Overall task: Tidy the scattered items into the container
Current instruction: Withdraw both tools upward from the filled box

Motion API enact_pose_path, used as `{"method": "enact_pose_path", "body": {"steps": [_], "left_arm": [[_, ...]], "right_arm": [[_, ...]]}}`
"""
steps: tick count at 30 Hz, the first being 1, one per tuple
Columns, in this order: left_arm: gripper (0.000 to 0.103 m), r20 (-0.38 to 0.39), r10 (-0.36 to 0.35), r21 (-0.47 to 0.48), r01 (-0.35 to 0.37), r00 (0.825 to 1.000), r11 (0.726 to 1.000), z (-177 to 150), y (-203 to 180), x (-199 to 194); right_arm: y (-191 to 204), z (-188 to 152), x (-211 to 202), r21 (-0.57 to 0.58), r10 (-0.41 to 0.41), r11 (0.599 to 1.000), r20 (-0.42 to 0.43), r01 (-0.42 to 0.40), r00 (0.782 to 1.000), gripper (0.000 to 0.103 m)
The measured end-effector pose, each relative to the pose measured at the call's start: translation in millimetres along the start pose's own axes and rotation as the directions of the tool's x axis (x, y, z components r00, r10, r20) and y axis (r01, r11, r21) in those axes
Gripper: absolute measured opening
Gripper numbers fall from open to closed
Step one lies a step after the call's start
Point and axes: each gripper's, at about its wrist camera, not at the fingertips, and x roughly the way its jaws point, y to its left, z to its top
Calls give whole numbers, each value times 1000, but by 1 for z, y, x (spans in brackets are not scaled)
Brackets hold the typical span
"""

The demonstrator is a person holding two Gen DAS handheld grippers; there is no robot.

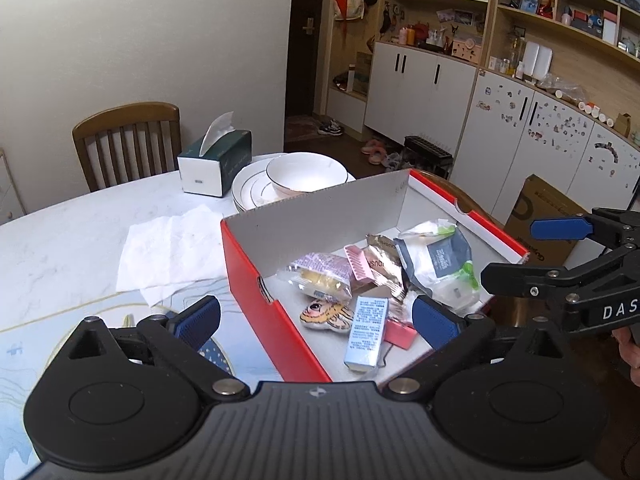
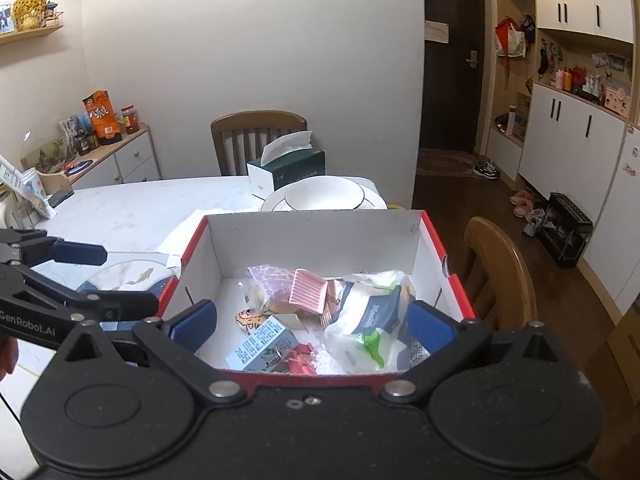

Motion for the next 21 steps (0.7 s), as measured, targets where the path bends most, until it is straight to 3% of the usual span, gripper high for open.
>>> {"method": "enact_pose_path", "body": {"steps": [21], "left_arm": [[103,-12,-13,23,14,1000,1000,-6,-18,-17]], "right_arm": [[7,-8,-16,12,-41,999,-11,41,999,102]]}}
